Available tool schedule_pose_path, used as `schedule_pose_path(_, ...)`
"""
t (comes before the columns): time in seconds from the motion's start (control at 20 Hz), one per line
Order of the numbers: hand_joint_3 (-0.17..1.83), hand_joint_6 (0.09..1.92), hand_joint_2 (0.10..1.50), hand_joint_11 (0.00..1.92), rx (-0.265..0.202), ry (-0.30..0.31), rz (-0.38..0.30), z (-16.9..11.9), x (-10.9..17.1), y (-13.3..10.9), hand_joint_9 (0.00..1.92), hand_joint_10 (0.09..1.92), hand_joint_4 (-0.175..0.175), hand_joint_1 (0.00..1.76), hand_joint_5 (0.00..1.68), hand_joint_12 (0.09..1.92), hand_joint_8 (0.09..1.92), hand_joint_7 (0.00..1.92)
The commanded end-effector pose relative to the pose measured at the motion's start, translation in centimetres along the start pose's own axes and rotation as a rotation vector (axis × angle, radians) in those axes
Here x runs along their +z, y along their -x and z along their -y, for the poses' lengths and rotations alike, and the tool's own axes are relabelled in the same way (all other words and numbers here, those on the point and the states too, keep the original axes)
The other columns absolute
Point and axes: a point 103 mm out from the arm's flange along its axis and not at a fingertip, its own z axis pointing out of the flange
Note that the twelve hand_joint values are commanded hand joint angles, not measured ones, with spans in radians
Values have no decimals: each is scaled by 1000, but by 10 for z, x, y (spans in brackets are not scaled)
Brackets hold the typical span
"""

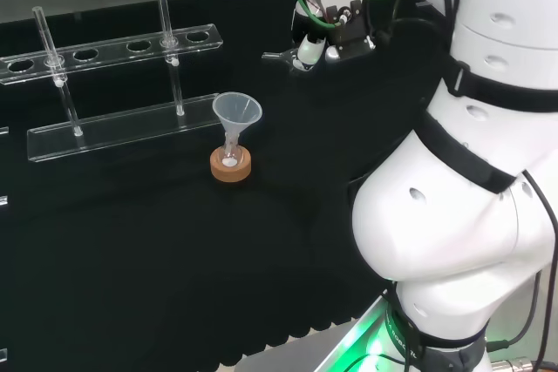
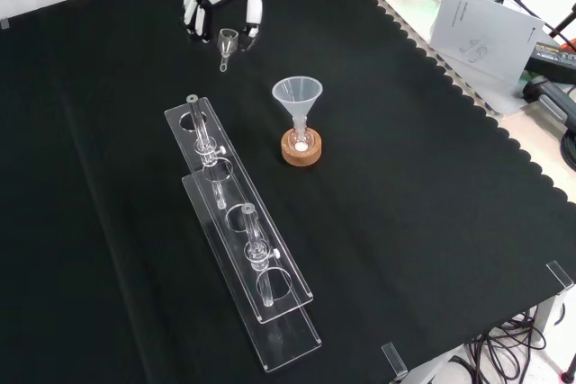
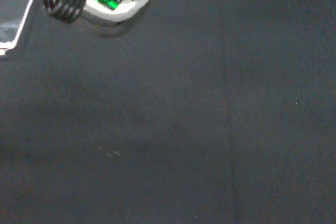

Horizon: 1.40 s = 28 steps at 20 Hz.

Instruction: Put the weighing funnel back on the table.

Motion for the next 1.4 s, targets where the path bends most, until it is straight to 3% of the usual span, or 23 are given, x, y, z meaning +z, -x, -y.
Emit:
schedule_pose_path(0.05, 613, 719, 691, 853, -42, -25, 6, -40, 24, 7, 1061, 261, 175, 1110, 1238, 1014, 636, 678)
schedule_pose_path(0.6, 613, 718, 691, 855, -87, -81, 55, -78, 57, -9, 1063, 259, 175, 1111, 1239, 1014, 636, 678)
schedule_pose_path(1.4, 615, 715, 689, 856, -105, -145, 78, -111, 93, -20, 1067, 256, 175, 1112, 1241, 1011, 637, 680)
